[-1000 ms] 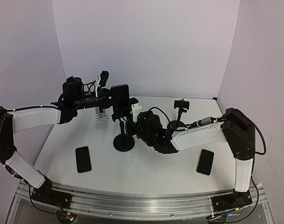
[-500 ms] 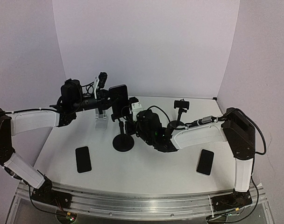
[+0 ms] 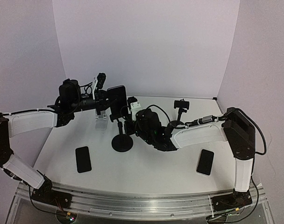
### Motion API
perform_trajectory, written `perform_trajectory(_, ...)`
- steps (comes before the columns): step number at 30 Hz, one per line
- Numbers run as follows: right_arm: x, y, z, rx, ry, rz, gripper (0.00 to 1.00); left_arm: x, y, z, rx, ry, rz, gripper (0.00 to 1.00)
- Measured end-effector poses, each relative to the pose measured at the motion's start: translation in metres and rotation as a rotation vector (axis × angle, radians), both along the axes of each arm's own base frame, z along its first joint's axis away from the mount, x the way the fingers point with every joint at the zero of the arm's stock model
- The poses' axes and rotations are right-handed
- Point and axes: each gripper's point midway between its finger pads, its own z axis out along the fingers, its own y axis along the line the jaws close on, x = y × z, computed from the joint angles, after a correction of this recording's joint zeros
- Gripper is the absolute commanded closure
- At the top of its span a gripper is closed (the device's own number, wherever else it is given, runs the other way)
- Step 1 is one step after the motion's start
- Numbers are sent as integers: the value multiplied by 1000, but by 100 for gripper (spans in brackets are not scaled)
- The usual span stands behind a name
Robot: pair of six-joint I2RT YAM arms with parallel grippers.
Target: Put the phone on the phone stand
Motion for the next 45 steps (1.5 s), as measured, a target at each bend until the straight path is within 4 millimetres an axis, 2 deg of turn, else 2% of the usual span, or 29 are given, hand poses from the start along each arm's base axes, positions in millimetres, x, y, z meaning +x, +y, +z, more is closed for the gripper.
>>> perform_trajectory(26, 2, 3, -1, 23, 23, 26, 100, 2, 10, -2, -5, 29, -10, 100)
perform_trajectory(45, 6, 3, 0, -5, 19, 46, 100, 17, 12, -11, 52, 55, 77, 100)
